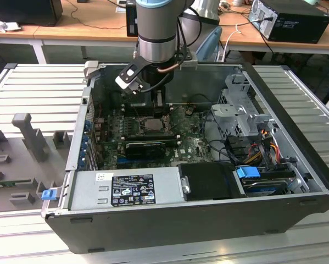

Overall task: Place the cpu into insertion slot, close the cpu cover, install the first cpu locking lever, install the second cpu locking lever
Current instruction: 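Close the cpu cover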

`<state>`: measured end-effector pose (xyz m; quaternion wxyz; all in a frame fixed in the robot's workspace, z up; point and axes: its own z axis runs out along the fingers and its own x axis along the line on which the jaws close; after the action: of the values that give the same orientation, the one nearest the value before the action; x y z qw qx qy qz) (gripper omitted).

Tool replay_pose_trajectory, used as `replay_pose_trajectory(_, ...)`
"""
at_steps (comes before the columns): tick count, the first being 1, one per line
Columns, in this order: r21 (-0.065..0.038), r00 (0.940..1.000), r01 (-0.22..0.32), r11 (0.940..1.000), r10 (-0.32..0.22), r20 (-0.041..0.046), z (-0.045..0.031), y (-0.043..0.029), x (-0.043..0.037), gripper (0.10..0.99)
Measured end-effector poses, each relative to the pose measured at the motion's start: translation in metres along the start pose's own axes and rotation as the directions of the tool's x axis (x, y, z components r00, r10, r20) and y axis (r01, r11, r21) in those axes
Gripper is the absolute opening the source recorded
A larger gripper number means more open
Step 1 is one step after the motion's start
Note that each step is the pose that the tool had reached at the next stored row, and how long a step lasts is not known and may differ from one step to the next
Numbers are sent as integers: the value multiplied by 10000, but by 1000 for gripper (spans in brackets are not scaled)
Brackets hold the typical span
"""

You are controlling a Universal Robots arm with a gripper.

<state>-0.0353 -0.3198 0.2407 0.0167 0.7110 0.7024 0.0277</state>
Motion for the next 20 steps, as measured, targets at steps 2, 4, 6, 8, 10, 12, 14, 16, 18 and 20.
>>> replay_pose_trajectory(2,1,10000,0,10000,0,1,-22,1,0,106)
replay_pose_trajectory(4,0,10000,0,10000,0,0,-33,2,1,106)
replay_pose_trajectory(6,0,10000,0,10000,0,0,-45,3,1,106)
replay_pose_trajectory(8,0,10000,0,10000,0,0,-64,4,1,106)
replay_pose_trajectory(10,0,10000,0,10000,0,0,-78,5,2,106)
replay_pose_trajectory(12,0,10000,1,10000,-1,-2,-80,16,2,106)
replay_pose_trajectory(14,1,10000,0,10000,0,-1,-78,55,3,106)
replay_pose_trajectory(16,1,10000,0,10000,0,2,-86,58,3,106)
replay_pose_trajectory(18,0,10000,-1,10000,1,1,-103,59,4,106)
replay_pose_trajectory(20,0,10000,0,10000,0,-1,-111,63,4,106)
